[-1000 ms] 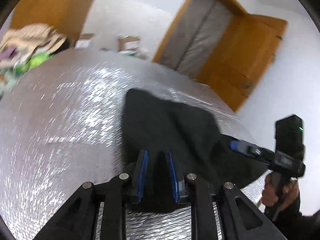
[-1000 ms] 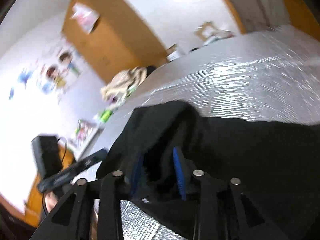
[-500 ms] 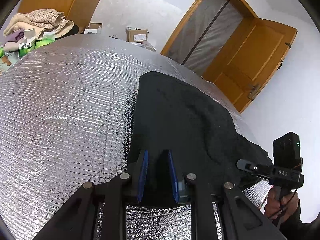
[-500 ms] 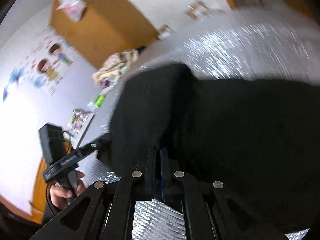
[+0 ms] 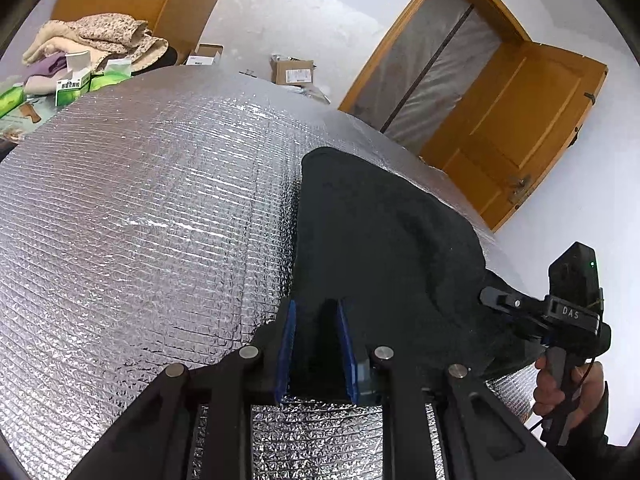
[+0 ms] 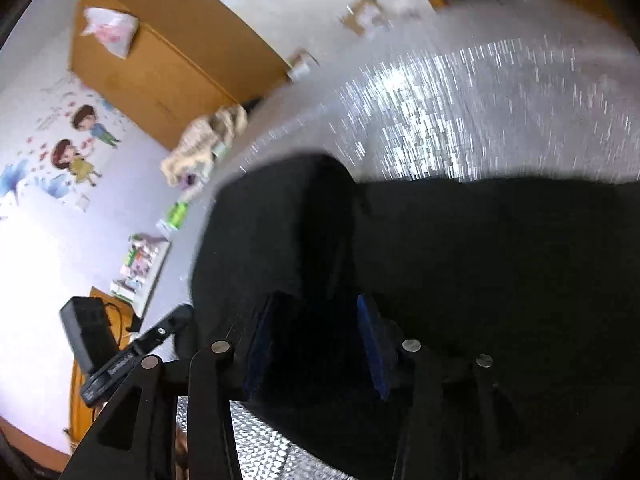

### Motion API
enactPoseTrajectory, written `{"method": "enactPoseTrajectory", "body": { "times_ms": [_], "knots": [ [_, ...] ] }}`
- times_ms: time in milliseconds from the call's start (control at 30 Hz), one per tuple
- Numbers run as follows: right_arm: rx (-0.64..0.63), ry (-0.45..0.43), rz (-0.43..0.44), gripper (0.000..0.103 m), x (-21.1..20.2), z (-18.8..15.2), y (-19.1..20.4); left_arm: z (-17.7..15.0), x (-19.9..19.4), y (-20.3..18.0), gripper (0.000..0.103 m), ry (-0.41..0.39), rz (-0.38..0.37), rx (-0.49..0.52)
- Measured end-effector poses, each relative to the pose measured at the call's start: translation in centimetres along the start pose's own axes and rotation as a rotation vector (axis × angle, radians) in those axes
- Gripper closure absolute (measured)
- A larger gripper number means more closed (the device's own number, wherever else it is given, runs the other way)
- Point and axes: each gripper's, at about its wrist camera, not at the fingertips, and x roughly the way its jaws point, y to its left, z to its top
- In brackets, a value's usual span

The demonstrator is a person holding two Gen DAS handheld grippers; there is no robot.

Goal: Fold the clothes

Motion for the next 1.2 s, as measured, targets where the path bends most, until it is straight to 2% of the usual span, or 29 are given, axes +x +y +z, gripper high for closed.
{"method": "enactPoseTrajectory", "body": {
  "times_ms": [133,200,233,300,367,500,600,667,800,867,933,1033,1100,1133,1200],
  "knots": [
    [-0.009,0.003,0.057,0.057,0.1,0.2,0.5,-0.1,0.1,0.2,0.081,0.004,-0.001,0.003],
    [-0.015,0.011,0.057,0.064,0.2,0.4,0.6,-0.1,0.1,0.3,0.081,0.004,-0.006,0.003],
    [-0.015,0.021,0.051,0.08,0.5,0.4,0.6,0.0,0.1,0.4,0.081,0.003,-0.008,0.002],
    [-0.02,0.032,0.048,0.086,0.6,0.5,0.7,0.0,0.1,0.6,0.081,0.003,-0.012,0.001],
    [-0.042,0.005,0.087,0.089,-0.7,0.0,1.9,-0.1,-0.1,0.7,0.081,0.005,-0.015,0.003],
    [-0.085,-0.035,0.122,0.089,-2.9,-1.0,3.8,0.0,0.0,0.9,0.081,0.003,-0.023,-0.001],
    [-0.049,0.001,0.051,0.089,-1.7,-1.7,2.1,0.2,0.3,0.9,0.081,0.004,-0.02,-0.004],
    [0.02,0.044,0.012,0.086,-0.4,-2.2,0.1,0.3,0.0,1.0,0.081,0.015,-0.014,-0.005],
    [0.015,-0.025,-0.006,0.08,-2.4,-1.8,0.3,0.6,-1.7,0.7,0.081,-0.017,-0.001,-0.006],
    [-0.041,-0.107,-0.025,0.08,-4.2,-1.2,1.5,0.9,-2.3,-0.2,0.081,-0.041,-0.015,0.016],
    [-0.096,-0.186,0.003,0.08,-5.3,-0.3,2.7,1.3,-2.6,-1.2,0.081,-0.057,-0.029,0.042],
    [-0.162,-0.206,0.028,0.08,-4.3,1.2,4.3,0.9,-1.5,-2.8,0.081,-0.023,-0.037,0.097],
    [-0.167,-0.187,0.026,0.08,-2.1,1.9,4.6,0.3,-0.3,-3.0,0.081,0.019,-0.027,0.104],
    [-0.153,-0.172,0.016,0.08,-1.0,2.3,4.2,-0.2,0.0,-2.9,0.081,0.026,-0.023,0.1],
    [-0.08,-0.139,-0.035,0.087,0.9,2.6,1.9,-0.9,-0.1,-2.5,0.083,0.028,-0.024,0.096]
  ]
}}
